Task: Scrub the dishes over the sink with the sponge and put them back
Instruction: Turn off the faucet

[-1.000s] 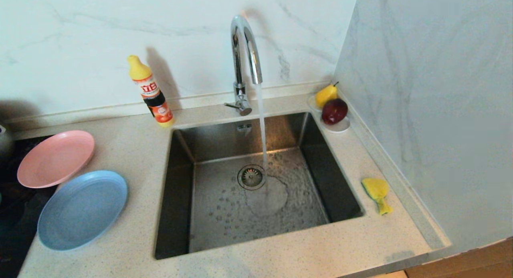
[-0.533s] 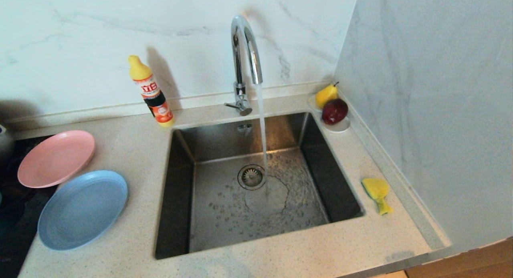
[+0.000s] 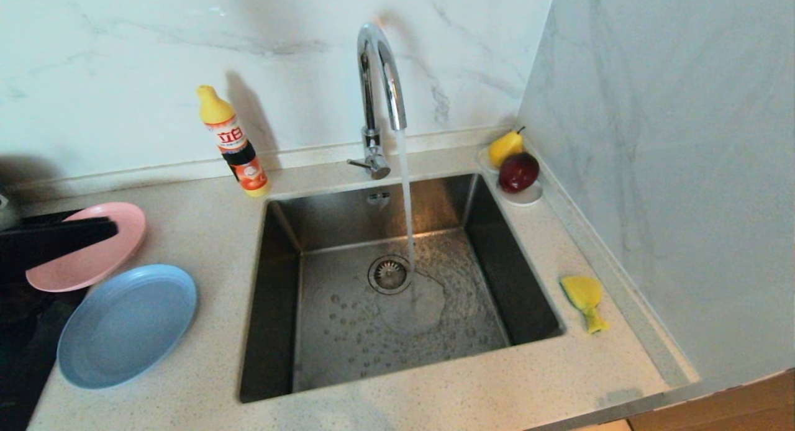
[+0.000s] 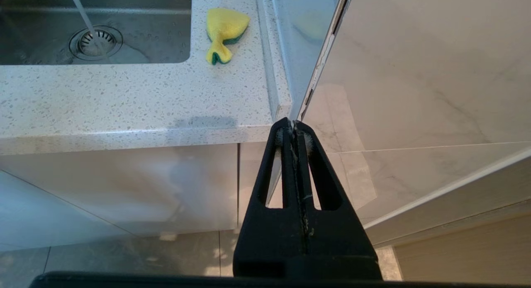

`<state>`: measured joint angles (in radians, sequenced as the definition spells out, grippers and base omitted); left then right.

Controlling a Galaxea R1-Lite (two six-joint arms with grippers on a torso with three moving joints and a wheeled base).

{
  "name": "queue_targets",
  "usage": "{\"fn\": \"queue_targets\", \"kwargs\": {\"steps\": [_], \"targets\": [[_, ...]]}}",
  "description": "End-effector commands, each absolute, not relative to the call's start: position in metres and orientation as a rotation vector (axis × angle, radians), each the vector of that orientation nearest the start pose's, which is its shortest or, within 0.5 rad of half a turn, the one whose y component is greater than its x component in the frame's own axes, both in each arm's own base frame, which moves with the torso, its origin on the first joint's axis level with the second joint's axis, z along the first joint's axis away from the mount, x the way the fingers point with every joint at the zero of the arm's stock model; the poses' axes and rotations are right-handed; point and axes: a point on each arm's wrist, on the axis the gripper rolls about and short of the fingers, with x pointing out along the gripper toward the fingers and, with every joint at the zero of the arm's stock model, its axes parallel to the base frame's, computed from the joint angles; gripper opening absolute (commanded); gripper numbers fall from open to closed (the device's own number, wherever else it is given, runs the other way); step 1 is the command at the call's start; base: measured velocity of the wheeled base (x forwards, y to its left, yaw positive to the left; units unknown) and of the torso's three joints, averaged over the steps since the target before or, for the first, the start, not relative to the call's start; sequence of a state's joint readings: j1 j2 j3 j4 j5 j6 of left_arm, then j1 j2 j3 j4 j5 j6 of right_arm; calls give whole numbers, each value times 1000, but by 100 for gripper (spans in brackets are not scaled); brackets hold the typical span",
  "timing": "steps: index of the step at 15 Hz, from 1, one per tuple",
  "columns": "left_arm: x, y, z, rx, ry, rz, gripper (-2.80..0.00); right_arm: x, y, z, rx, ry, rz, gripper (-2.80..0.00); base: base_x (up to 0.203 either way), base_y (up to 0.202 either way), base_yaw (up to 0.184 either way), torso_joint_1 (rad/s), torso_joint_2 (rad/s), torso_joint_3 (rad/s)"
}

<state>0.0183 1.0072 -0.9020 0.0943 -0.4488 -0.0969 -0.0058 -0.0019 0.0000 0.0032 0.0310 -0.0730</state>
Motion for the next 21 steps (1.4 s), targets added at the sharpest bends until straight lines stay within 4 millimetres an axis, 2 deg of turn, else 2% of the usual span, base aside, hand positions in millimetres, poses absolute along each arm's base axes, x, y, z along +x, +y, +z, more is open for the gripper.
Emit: {"fn": "queue_targets", "kwargs": {"steps": [1,3,5,9,12,16,21], "targets": [[224,-12,263,-242,469,-508,-280,-23,1,75,-74,2,25,-280,0,0,0,0,0,0],[267,-21,247,-299,557,-567,-280,-23,1,75,-74,2,26,-280,0,0,0,0,0,0],[300,-35,233,-339,613,-612,-280,-23,1,75,-74,2,26,-280,0,0,0,0,0,0],[341,-76,201,-348,653,-708,-280,-23,1,75,-74,2,25,-280,0,0,0,0,0,0],[371,-92,197,-392,630,-696,-280,-23,1,75,-74,2,25,-280,0,0,0,0,0,0],[406,-100,195,-486,552,-629,-280,-23,1,75,-74,2,25,-280,0,0,0,0,0,0],[435,-106,204,-582,435,-613,-280,-23,1,75,-74,3,25,-280,0,0,0,0,0,0]]}}
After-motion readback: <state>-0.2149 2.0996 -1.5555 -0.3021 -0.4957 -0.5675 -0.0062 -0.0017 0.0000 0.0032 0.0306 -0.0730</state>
